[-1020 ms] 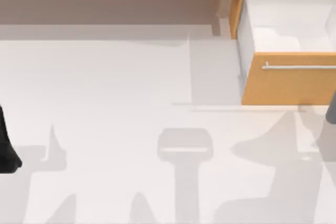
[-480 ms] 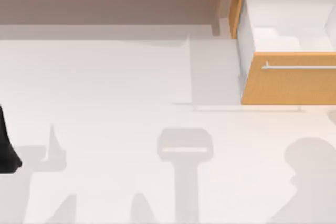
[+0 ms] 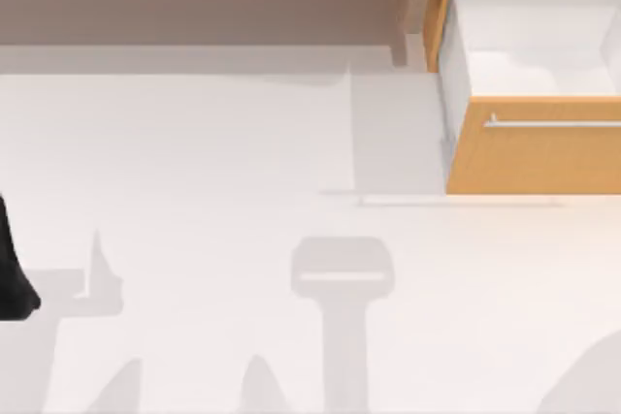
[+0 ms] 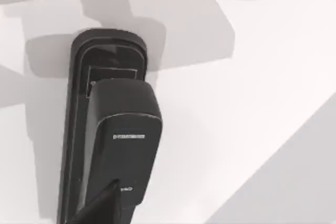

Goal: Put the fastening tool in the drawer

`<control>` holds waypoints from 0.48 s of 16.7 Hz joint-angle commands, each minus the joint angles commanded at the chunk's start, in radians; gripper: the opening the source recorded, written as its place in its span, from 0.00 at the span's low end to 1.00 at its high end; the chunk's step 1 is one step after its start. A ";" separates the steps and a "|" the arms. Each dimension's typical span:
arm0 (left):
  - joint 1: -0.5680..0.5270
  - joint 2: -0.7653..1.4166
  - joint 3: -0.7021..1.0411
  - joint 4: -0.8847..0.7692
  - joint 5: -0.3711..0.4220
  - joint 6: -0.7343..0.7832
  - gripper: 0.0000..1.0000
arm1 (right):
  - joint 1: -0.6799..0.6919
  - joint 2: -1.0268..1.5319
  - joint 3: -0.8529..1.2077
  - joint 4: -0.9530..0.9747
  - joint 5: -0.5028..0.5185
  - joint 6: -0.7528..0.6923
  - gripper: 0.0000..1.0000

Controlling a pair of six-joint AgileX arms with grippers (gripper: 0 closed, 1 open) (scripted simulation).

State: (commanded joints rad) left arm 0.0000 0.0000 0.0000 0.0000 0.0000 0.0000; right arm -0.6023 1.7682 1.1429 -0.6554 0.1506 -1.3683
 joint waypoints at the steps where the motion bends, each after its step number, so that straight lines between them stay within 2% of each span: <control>1: 0.000 0.000 0.000 0.000 0.000 0.000 1.00 | -0.022 0.017 0.045 -0.088 -0.028 0.020 1.00; 5: 0.000 0.000 0.000 0.000 0.000 0.000 1.00 | -0.077 0.078 0.180 -0.336 -0.117 0.083 1.00; 8: 0.000 0.000 0.000 0.000 0.000 0.000 1.00 | -0.090 0.101 0.222 -0.410 -0.149 0.106 1.00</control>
State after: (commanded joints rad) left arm 0.0000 0.0000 0.0000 0.0000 0.0000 0.0000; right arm -0.6925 1.8690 1.3645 -1.0658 0.0017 -1.2628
